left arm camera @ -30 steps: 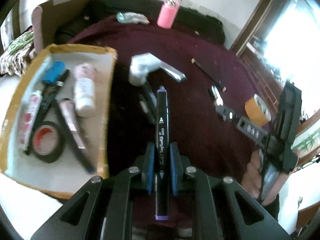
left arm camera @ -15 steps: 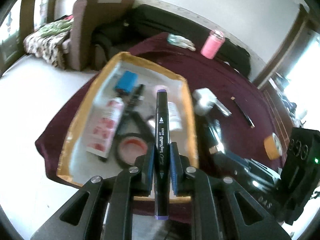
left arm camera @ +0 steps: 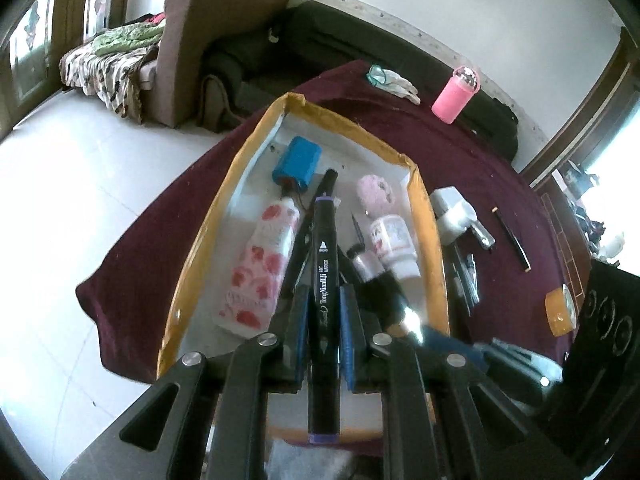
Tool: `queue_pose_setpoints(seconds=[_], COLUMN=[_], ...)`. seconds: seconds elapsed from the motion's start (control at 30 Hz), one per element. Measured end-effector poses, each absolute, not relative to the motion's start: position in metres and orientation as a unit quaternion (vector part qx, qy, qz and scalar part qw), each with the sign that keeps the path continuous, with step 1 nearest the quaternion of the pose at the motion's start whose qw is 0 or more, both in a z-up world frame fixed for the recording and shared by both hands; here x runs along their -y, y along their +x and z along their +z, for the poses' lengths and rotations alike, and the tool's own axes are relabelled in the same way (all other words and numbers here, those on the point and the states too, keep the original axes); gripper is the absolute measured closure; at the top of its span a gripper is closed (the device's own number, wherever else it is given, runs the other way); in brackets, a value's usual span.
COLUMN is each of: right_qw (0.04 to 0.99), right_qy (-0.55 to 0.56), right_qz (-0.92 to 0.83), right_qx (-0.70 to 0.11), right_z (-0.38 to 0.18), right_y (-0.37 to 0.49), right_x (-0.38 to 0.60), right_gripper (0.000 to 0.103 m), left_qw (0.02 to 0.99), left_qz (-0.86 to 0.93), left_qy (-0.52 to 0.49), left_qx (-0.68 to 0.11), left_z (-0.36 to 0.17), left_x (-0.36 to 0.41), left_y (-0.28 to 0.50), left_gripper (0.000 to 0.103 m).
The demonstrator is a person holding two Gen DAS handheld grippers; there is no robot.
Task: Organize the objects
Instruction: 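Carry both black markers over the tray and lower them, then open both tools to drop the black markers into the tray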
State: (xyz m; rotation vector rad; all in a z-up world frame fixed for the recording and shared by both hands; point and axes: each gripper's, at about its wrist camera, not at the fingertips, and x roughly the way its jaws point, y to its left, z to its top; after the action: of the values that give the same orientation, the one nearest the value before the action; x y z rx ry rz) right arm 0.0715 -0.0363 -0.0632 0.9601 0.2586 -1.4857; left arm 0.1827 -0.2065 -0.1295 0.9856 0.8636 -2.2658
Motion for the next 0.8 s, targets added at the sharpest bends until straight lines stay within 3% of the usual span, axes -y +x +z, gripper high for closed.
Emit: queue_pose_setpoints(seconds=[0.43,0.8], right_qw=[0.583,0.591], right_qy=[0.416,0.445], right_qz=[-0.681,-0.662], right_qx=[-0.153,-0.121], right_z=[-0.068,-0.079], right_y=[0.074,0.064], right_x=[0.049,0.047], right_gripper=[0.087,0.087], left_qw=[0.252,0.241], left_qz=[-0.822,-0.824], left_qy=[0.393,0.382], left_qx=[-0.326,-0.342], left_z=[-0.150,-0.150], left_x=[0.224,0.225], left_y=[0.164,0.169], left_gripper=[0.091,0.089])
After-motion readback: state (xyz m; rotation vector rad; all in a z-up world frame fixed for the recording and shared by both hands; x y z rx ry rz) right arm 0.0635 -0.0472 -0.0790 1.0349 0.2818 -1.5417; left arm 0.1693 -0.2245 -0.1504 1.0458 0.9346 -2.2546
